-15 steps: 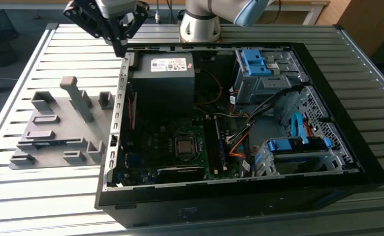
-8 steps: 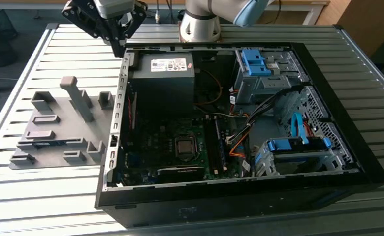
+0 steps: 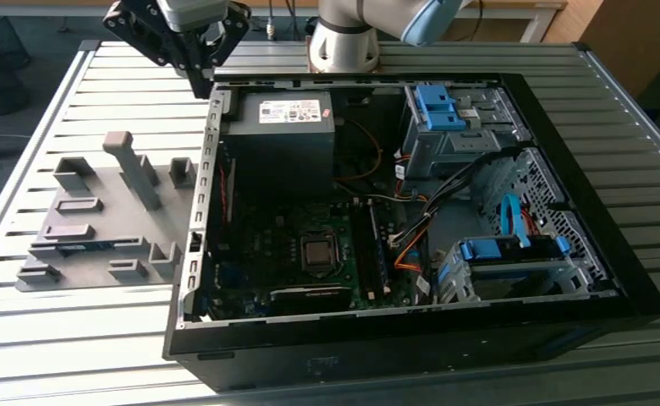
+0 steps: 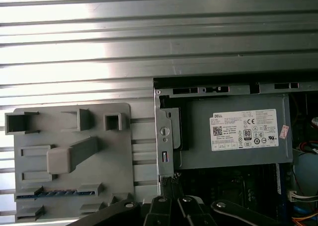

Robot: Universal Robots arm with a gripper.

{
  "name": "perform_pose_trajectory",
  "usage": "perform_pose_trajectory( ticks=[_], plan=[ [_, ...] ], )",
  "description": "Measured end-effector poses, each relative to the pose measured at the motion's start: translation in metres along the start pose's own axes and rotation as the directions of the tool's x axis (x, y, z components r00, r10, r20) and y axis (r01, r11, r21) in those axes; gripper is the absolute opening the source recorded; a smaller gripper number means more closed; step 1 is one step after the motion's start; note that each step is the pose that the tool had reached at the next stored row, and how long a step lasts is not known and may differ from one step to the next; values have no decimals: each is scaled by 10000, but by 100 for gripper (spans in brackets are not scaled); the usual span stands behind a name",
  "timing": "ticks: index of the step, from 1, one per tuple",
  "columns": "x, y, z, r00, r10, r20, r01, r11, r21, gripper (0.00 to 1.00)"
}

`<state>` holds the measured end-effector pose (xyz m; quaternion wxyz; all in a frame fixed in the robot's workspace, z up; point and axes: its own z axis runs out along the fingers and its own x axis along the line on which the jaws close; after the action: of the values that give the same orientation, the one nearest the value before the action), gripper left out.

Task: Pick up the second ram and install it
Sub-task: 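Reach for the second ram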

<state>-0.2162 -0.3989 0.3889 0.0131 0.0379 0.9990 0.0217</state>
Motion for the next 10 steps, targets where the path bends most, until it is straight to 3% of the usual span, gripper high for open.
perform_pose_trajectory(
  ticks=[10],
  plan=[
    [31,-2,-1,10000,0,0,0,10000,0,11]
  ],
)
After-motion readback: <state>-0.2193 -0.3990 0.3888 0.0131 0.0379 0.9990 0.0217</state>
